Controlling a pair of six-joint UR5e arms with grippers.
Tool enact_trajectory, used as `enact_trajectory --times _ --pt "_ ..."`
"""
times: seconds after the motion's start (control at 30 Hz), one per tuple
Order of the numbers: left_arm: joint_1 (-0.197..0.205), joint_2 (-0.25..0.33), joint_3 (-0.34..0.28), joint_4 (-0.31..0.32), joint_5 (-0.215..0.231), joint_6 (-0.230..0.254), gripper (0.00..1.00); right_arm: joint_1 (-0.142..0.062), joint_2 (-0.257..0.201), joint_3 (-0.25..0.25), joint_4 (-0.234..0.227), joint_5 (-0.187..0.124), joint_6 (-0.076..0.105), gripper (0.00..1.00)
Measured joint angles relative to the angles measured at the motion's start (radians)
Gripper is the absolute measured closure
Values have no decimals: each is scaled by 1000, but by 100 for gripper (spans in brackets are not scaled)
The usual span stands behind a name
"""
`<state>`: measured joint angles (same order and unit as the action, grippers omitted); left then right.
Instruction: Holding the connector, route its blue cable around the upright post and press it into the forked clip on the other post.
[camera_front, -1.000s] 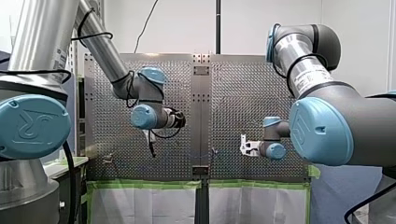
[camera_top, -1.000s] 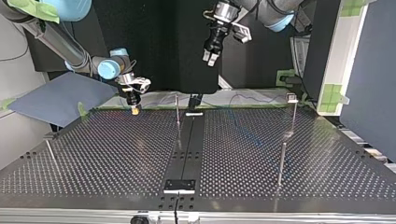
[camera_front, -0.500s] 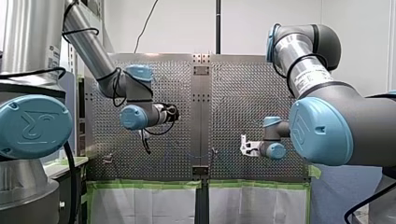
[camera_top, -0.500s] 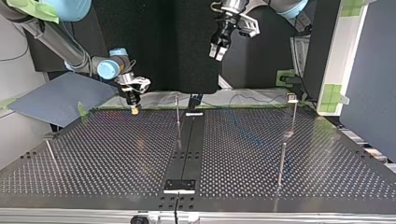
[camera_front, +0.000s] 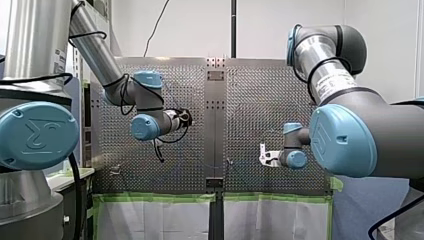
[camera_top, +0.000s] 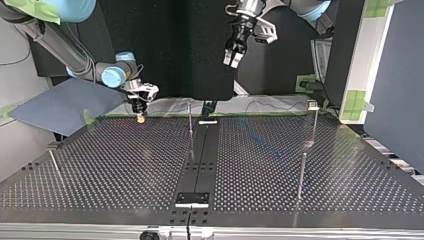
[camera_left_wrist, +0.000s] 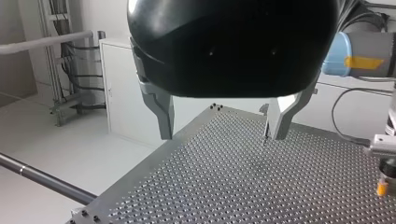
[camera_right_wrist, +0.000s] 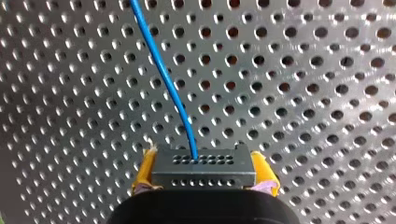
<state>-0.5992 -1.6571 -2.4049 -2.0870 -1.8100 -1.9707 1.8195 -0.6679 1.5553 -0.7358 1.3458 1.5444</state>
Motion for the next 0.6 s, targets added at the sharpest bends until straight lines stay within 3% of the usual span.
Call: enact_trajectory --times 0.1,0.2,0.37,0.6 --pt "3 0 0 -3 1 2 0 1 -21 0 22 27 -18 100" --pt "5 0 0 -4 2 2 0 6 -48 0 43 56 -24 100" --pt "8 0 0 -5 2 3 0 16 -95 0 74 102 -19 100" --pt "9 0 -1 -6 3 8 0 26 -150 0 107 135 -11 100"
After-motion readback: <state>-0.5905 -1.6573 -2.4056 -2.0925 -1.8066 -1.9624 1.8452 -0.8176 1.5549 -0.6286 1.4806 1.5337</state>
